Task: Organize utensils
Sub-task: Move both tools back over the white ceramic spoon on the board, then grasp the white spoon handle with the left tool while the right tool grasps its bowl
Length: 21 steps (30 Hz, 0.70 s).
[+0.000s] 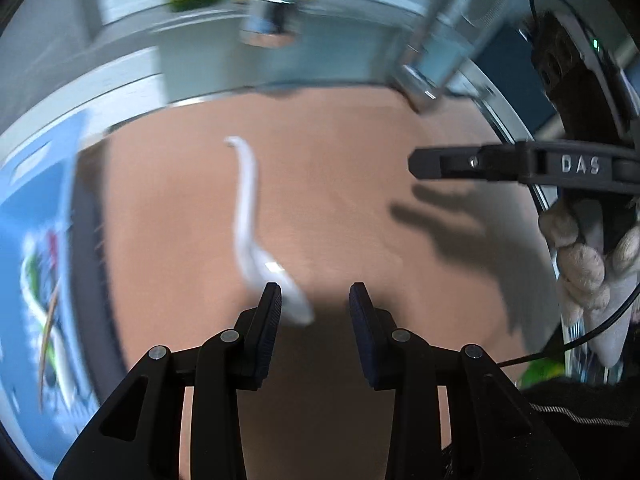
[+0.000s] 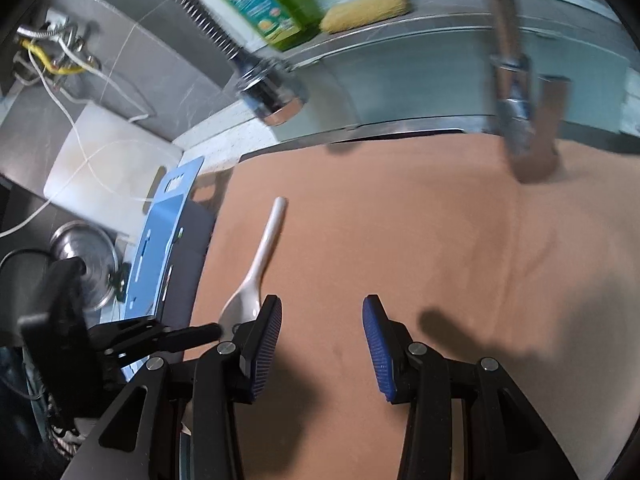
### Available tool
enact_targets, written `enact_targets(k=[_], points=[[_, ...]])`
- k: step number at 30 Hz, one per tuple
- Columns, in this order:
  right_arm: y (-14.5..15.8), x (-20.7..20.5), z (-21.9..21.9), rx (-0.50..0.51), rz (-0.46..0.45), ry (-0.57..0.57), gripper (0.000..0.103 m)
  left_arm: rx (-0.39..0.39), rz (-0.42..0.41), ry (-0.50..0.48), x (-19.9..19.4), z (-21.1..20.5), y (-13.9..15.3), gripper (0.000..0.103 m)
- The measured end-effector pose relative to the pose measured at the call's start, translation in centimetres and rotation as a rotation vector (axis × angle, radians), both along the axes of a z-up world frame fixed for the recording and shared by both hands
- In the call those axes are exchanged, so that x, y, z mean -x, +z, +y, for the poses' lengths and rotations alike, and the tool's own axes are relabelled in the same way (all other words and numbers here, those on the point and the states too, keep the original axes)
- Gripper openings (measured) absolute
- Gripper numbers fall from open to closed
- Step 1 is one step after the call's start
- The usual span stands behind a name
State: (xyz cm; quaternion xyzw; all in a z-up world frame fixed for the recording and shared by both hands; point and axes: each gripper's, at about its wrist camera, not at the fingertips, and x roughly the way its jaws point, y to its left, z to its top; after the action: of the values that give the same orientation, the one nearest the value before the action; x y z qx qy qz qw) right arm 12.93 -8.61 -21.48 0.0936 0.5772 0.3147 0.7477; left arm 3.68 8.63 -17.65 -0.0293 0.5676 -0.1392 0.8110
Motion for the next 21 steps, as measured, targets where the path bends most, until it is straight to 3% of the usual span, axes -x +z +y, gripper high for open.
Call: enact_targets(k=[5, 11, 21], points=[[-0.3, -0.8, 4.3, 0.011, -0.008, 0.084, 0.039, 0.006, 0.005, 0.115, -0.1, 0.5, -1.5, 0.034], [-2.4, -2.3, 7.9, 0.009, 0.035, 0.104, 0.038, 0.027, 0.010, 0.198, -1.0, -0.4, -3.4, 0.035], [-5.0, -3.6, 10.4, 0.007, 0.110, 0.072, 0.038, 0.011, 0.020, 0.197, -0.8, -0.1, -3.8, 0.035]])
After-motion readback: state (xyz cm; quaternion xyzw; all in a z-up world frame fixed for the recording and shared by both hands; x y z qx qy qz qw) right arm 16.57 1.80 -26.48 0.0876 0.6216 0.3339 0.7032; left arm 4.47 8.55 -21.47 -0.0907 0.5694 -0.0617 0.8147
